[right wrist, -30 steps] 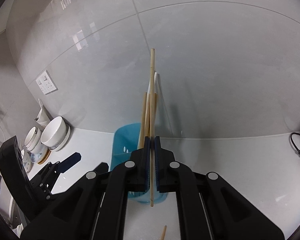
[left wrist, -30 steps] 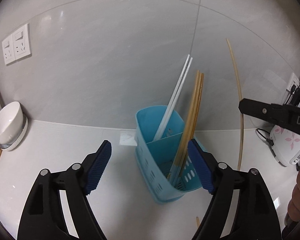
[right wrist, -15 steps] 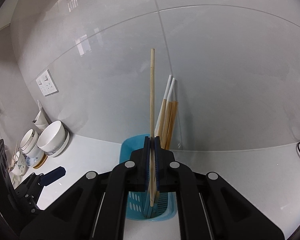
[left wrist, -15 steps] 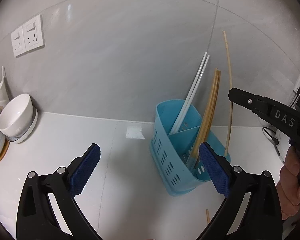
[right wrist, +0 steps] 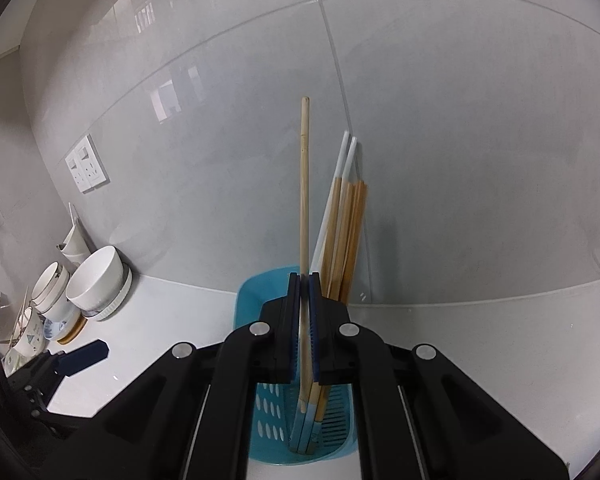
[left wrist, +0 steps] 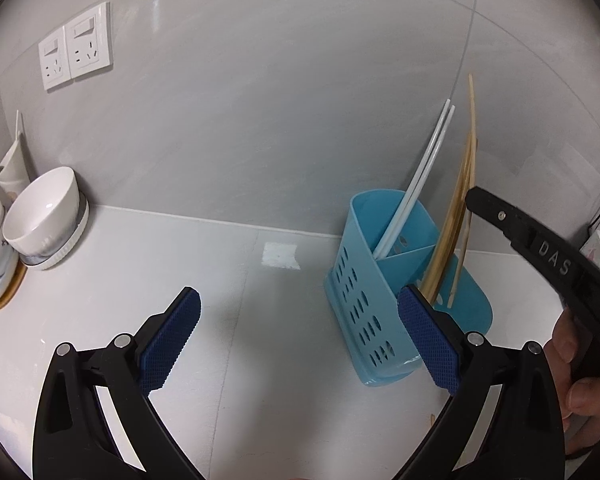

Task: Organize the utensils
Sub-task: 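Lower the right tool's chopstick into the blue holder and open the right tool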

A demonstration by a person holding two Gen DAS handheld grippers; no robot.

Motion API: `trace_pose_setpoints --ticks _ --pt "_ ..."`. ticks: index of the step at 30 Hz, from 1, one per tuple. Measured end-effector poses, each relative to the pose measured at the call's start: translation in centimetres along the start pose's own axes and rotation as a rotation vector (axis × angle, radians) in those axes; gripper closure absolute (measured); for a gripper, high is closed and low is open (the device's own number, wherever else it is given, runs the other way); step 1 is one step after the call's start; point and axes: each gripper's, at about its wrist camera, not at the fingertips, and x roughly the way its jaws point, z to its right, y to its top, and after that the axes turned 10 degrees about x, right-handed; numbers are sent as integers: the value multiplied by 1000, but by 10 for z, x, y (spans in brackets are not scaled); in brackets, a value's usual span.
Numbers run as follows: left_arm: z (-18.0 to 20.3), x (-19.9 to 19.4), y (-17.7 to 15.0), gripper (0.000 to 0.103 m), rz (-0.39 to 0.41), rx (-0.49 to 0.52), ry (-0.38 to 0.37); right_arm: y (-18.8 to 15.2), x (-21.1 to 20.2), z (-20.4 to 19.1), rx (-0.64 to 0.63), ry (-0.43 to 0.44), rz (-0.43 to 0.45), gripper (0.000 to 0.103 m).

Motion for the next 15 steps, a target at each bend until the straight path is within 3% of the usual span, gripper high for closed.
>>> trace_pose_setpoints --ticks 15 --pt "-10 8 3 6 -9 -18 2 -18 10 5 -10 -36 -40 97"
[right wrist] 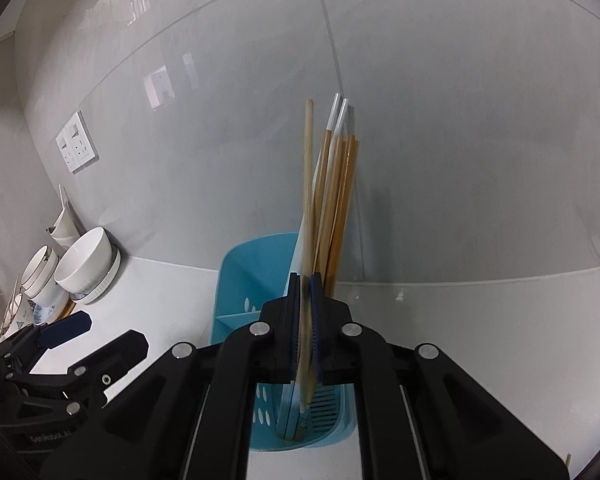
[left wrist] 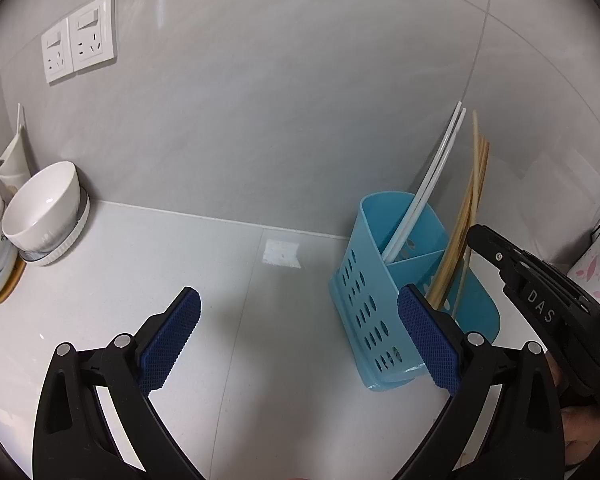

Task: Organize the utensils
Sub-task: 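Lower the right tool's chopstick into the blue holder and open the right tool, then move both open tools back over the remaining chopsticks on the counter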

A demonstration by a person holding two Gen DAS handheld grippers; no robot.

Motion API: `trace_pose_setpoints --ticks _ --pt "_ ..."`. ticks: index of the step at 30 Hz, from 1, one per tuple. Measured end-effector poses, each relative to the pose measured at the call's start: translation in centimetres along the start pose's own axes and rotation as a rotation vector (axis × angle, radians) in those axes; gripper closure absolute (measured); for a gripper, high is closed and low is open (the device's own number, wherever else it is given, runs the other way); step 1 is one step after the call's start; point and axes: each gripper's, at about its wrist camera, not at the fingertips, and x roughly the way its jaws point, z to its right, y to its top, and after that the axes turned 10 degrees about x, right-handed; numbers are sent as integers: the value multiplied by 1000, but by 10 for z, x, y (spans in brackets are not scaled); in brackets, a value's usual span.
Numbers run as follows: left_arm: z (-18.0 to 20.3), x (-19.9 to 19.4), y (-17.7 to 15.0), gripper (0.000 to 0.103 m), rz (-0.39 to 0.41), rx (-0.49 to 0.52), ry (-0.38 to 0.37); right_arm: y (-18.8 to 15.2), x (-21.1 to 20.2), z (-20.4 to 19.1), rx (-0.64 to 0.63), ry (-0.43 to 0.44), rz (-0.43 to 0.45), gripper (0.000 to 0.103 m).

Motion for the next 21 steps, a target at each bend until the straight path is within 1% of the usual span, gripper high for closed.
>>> trace_pose_setpoints --ticks 3,5,7,8,12,14,16,21 --pt "-1 0 0 6 -1 -2 -1 0 -3 1 -3 -8 -6 96" --pt "0 -2 0 6 0 -2 -2 1 -9 1 -5 -15 -2 90" --pt "0 -5 0 6 6 -1 -6 2 -16 4 2 -22 1 67" --pt "1 -7 1 6 8 -1 -7 2 -19 5 9 -26 4 59" --pt "4 -15 0 6 12 -2 -12 3 -35 15 10 -44 -7 46" --pt "6 -20 -1 6 12 -2 -17 2 -44 21 5 -61 -11 37" --pt "7 -25 -4 6 9 -2 -18 0 -51 27 1 -73 -17 35" --pt "13 -37 -16 6 -7 1 -29 -9 -72 44 -14 -118 -37 23"
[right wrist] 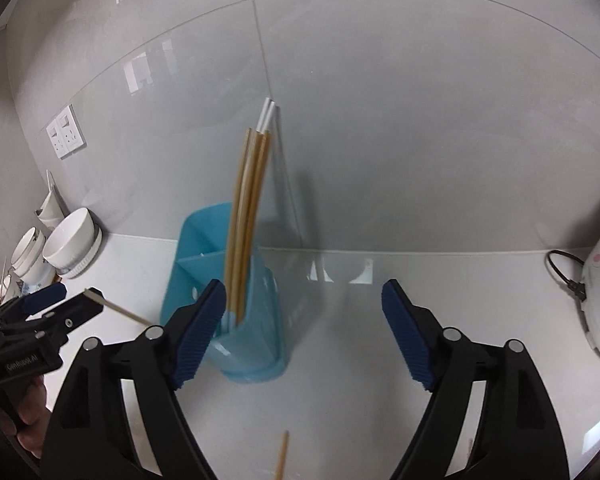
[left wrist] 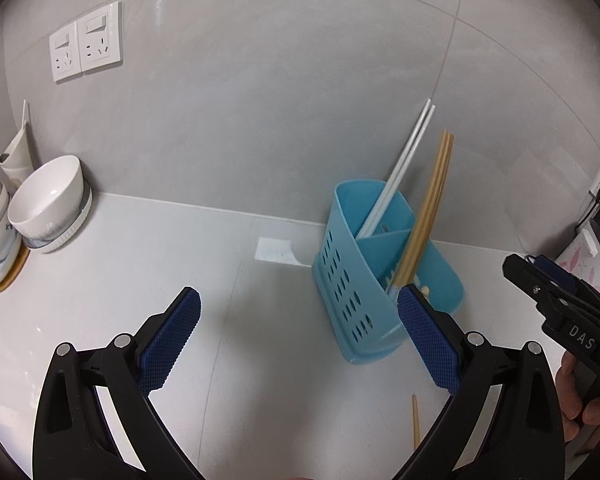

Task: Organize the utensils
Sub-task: 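Move both open tools back over the remaining chopsticks on the counter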

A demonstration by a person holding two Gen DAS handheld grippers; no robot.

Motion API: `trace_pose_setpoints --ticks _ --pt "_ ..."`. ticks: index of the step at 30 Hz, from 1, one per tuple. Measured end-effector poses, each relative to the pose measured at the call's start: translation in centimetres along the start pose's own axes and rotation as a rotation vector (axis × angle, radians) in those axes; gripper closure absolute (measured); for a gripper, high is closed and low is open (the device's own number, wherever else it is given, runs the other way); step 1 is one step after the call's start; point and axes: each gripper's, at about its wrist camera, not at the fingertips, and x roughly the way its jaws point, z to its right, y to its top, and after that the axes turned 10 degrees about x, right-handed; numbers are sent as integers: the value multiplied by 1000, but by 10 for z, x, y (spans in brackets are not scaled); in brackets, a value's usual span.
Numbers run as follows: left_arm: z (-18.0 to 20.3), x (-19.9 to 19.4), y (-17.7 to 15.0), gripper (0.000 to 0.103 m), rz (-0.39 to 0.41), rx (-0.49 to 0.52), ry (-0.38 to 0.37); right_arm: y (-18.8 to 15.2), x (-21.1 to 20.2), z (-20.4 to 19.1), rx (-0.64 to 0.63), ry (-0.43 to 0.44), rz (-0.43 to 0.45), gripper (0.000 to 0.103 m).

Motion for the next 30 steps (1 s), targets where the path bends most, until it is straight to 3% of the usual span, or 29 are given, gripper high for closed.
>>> trace_pose_setpoints --ticks 7,14,30 --pt "6 -9 -26 6 -49 10 1 -24 -29 29 -1 -53 -21 16" --pt "24 -13 -55 6 -108 25 -32 -57 -49 67 4 -124 -75 15" --pt "91 16 -130 6 -355 85 -123 -132 -68 154 72 -280 -310 16"
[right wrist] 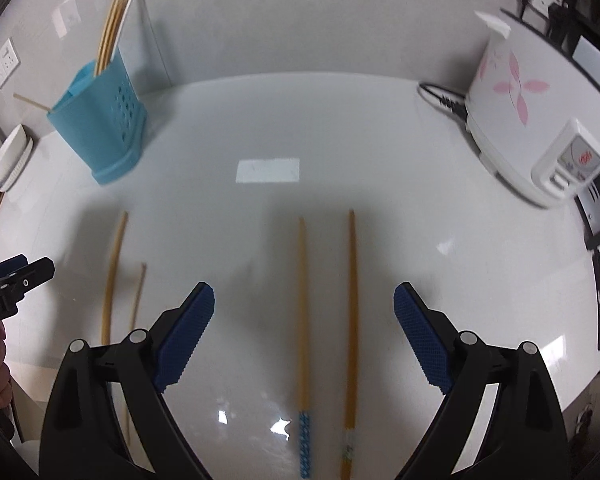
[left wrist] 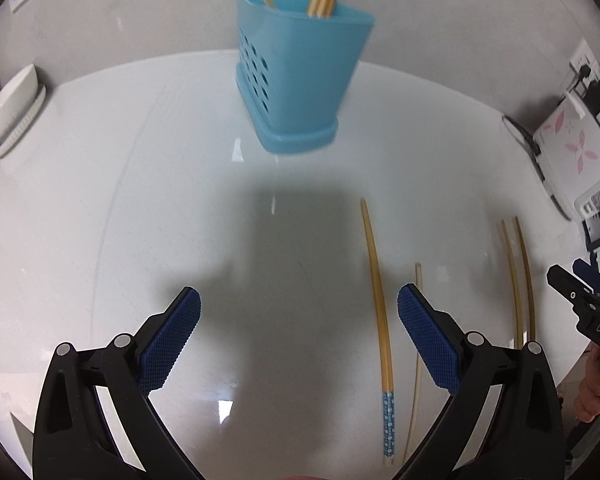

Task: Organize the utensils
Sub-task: 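Move both open tools back over the remaining chopsticks on the counter, then close the left tool on a blue-tipped chopstick while the right tool grasps another blue-tipped one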

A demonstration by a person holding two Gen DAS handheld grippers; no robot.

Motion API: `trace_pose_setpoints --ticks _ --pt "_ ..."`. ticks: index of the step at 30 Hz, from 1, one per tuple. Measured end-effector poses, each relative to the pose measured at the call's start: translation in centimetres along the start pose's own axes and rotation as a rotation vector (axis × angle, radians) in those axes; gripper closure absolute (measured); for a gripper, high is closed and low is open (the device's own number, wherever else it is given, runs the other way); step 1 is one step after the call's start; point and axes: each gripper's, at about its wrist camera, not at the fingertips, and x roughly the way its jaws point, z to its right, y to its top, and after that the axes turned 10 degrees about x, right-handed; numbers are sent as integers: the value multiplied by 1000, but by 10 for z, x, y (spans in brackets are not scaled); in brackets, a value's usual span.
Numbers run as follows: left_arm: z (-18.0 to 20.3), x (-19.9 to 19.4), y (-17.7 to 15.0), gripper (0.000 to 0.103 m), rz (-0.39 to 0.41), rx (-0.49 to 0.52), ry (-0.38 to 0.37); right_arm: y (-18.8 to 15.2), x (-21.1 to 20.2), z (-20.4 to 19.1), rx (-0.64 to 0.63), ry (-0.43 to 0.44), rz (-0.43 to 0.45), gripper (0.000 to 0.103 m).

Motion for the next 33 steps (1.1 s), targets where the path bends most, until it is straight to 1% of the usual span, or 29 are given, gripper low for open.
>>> trace_pose_setpoints --ticks 7,11,15,17,21,24,26,29,31,32,33 --pt "20 22 -17 6 -98 21 -6 -23 12 3 -27 -36 -117 24" --pt "28 29 -26 6 -143 31 -1 -31 17 1 -31 -49 -173 33" --pt "35 35 -31 7 -184 53 9 -37 22 -1 -25 -57 -234 39" --pt "38 37 -33 8 -198 54 8 -40 25 -2 -26 -64 -263 44" --pt "44 41 -36 11 -232 68 28 -43 30 -3 -23 -73 -301 49" --pt "47 44 -37 15 -253 79 39 -45 33 -5 -23 -78 -330 55" --pt "49 45 -37 17 -256 86 51 -46 37 -6 -26 -90 -351 60" --pt "51 45 -35 25 -263 94 68 -46 42 -6 -13 -94 -379 68" --pt "54 43 -34 35 -271 95 70 -44 45 -5 -4 -92 -392 72" --pt "56 43 -33 38 -276 97 69 -43 45 -5 1 -90 -396 74" --pt "57 42 -32 45 -284 99 68 -42 46 -6 3 -90 -399 75"
